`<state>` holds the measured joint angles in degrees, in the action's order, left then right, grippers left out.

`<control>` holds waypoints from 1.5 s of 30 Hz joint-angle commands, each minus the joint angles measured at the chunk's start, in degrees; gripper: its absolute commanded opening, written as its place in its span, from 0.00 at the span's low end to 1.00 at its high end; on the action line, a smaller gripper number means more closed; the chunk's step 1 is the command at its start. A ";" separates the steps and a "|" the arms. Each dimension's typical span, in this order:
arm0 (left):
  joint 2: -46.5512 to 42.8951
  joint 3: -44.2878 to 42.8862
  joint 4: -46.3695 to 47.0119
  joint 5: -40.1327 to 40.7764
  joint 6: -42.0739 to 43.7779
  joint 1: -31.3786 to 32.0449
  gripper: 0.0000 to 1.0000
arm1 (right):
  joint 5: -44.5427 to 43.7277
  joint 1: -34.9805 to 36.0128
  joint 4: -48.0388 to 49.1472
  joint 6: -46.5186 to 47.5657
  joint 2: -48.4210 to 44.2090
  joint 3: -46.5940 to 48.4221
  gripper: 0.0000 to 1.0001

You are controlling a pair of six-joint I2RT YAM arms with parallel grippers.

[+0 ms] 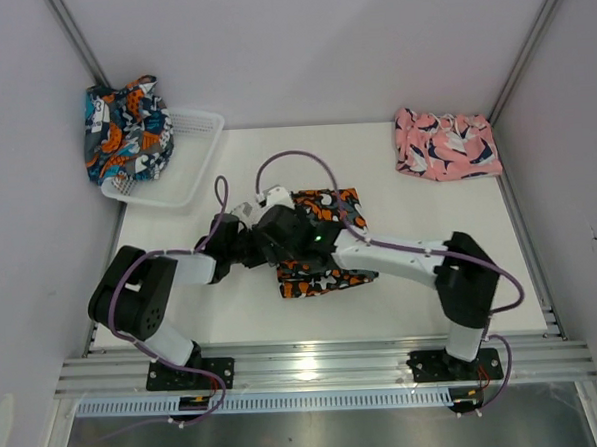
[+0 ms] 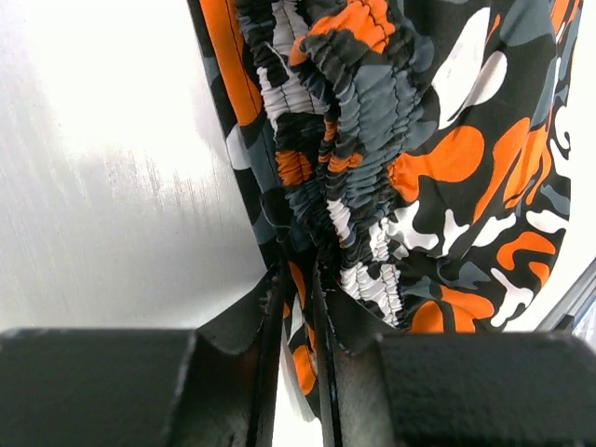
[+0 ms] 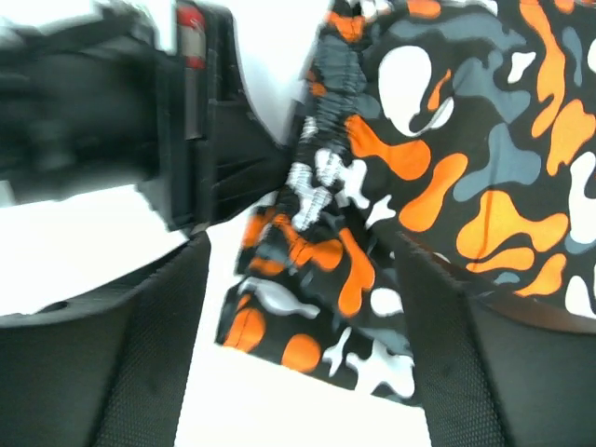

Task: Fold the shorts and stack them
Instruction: Fold the shorts

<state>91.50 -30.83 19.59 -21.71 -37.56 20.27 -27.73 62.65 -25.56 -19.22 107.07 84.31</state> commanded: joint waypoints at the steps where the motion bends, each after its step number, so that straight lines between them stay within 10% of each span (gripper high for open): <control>1: -2.29 0.77 1.06 -0.70 0.03 0.12 0.21 | 12.75 -5.42 9.55 -3.53 -10.81 -5.45 0.75; 8: -13.44 -0.72 -9.63 3.86 2.49 0.03 0.29 | 38.60 -20.63 24.93 -10.74 -15.40 -19.00 0.05; 15: -23.38 -6.42 -20.90 9.85 4.69 0.03 0.49 | 53.64 -26.44 39.69 -17.67 -10.30 -26.02 0.00; 25: -12.06 -16.71 -15.75 2.65 3.55 2.13 0.47 | 62.79 -27.06 62.46 -28.67 -2.40 -38.95 0.00; 35: 6.31 -24.01 -9.05 -2.19 0.83 6.27 0.44 | 64.55 -28.02 69.76 -34.12 10.53 -39.75 0.00; 45: 16.33 -29.55 -12.30 1.41 3.55 6.18 0.43 | 64.99 -32.32 57.66 -30.00 -3.79 -35.89 0.00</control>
<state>106.43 -58.08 6.81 -21.34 -35.31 26.50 37.15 32.12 35.75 -51.90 109.16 45.04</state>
